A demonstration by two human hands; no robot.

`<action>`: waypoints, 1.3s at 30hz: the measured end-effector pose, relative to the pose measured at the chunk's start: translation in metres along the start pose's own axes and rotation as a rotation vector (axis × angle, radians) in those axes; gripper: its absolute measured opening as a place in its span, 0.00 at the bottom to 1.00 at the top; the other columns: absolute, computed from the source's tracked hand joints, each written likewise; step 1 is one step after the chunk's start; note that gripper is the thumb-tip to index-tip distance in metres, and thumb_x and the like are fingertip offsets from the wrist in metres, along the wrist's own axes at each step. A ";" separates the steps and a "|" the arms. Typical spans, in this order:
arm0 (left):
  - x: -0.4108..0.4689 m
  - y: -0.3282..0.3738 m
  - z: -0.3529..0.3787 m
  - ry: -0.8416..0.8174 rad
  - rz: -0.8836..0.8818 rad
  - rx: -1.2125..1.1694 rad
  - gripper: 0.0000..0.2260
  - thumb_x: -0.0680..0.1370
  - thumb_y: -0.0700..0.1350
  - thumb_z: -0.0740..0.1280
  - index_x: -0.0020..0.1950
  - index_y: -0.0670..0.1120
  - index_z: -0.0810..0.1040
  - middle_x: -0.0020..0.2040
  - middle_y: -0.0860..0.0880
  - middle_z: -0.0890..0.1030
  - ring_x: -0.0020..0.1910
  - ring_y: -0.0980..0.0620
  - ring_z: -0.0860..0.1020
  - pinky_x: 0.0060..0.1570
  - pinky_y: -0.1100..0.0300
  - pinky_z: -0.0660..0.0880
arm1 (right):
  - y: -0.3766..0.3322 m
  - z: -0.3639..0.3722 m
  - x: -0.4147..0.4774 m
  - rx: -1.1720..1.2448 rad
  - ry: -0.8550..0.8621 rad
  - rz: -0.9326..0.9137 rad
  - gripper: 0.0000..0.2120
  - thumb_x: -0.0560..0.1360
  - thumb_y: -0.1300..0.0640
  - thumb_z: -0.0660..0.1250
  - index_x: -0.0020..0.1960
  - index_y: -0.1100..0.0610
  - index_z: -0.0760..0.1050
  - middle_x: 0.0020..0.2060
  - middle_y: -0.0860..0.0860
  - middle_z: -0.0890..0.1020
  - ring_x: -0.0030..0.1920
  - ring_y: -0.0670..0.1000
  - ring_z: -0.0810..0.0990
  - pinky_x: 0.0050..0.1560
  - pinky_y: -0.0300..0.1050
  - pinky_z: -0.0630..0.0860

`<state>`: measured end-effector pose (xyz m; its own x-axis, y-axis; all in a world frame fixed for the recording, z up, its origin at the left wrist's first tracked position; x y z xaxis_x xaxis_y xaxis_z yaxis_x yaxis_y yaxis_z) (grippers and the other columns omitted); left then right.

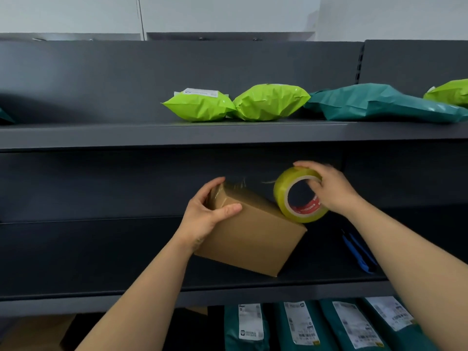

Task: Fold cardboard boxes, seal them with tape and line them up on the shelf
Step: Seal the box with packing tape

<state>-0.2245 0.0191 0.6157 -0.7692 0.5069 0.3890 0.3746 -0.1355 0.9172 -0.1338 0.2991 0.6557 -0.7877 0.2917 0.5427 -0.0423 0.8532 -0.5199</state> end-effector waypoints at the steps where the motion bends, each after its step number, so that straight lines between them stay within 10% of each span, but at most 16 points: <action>1: -0.001 -0.001 -0.001 0.003 0.007 -0.010 0.33 0.63 0.50 0.78 0.67 0.60 0.74 0.64 0.56 0.74 0.58 0.57 0.76 0.47 0.66 0.78 | 0.000 0.001 0.002 -0.006 -0.009 -0.011 0.23 0.80 0.64 0.60 0.67 0.39 0.71 0.58 0.55 0.75 0.59 0.55 0.74 0.59 0.45 0.71; 39: -0.029 -0.064 -0.040 0.092 -0.019 -0.181 0.44 0.53 0.61 0.83 0.67 0.58 0.74 0.63 0.56 0.80 0.62 0.54 0.78 0.53 0.59 0.79 | 0.048 0.049 -0.021 -0.304 -0.282 -0.081 0.31 0.76 0.72 0.58 0.70 0.44 0.69 0.52 0.51 0.70 0.57 0.51 0.68 0.60 0.45 0.68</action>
<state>-0.2470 -0.0208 0.5492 -0.8224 0.4323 0.3699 0.2666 -0.2815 0.9218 -0.1498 0.3127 0.5869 -0.9285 0.1245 0.3499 0.0387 0.9695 -0.2421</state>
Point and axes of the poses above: each hand's wrist, its own x-axis towards the middle knuckle, its own z-axis out of the palm, y = z × x, the point moved 2 cm from there along x, towards the middle knuckle
